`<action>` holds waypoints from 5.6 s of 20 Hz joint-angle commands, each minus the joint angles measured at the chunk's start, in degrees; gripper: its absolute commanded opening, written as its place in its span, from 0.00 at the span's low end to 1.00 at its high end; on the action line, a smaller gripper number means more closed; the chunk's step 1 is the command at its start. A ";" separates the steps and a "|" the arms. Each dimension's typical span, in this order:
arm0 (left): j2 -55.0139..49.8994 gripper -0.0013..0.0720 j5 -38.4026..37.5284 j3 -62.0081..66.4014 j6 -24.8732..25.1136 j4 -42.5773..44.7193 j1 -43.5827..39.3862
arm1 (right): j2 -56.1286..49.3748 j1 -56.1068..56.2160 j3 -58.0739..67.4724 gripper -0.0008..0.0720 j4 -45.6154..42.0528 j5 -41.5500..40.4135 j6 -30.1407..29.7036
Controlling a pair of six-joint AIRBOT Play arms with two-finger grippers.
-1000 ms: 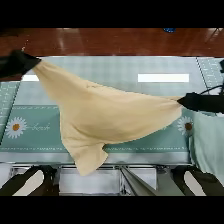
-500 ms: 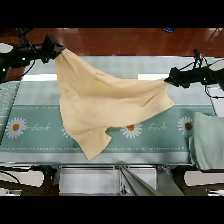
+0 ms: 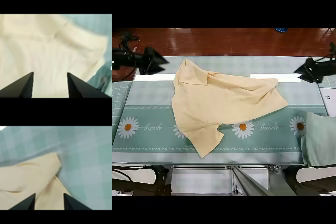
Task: Fold the shirts.
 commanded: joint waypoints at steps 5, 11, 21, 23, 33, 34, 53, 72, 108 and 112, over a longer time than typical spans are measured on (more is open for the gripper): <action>23.65 0.72 1.46 -43.04 0.50 11.87 2.91 | 10.27 -4.31 -22.03 0.57 -0.35 -2.36 -4.81; 26.71 0.71 8.83 -59.21 -1.51 8.50 4.55 | 16.92 -4.35 -28.63 0.57 0.79 -3.21 -8.94; 24.81 0.71 24.59 -63.52 -2.71 -6.99 0.37 | 17.11 -4.35 -28.63 0.57 0.35 -3.54 -8.90; 23.96 0.71 28.15 -63.43 -2.47 -10.10 -3.80 | 17.11 -4.37 -28.63 0.57 -0.28 -4.83 -5.77; 23.39 0.04 26.84 -59.87 2.01 -11.61 -5.33 | 10.80 -5.97 -28.63 0.57 -5.88 -7.06 0.98; 23.41 0.04 26.84 -59.87 2.01 -11.58 -5.33 | 9.40 -5.97 -28.63 0.57 -1.42 -7.06 -1.55; 23.93 0.04 24.98 -50.34 3.02 -14.91 -4.57 | 4.48 10.47 -8.79 0.05 5.64 -3.50 -6.93; 46.53 0.04 5.66 29.27 -10.08 25.46 -2.54 | 48.39 10.25 30.40 0.05 -15.93 6.19 1.18; -10.16 0.04 22.60 7.96 -19.78 25.51 -12.24 | -9.01 14.82 12.20 0.05 -3.39 -12.72 -0.22; -9.38 0.05 11.45 8.02 -10.56 25.51 -12.11 | -8.98 14.16 12.20 0.05 -6.45 -3.74 -0.96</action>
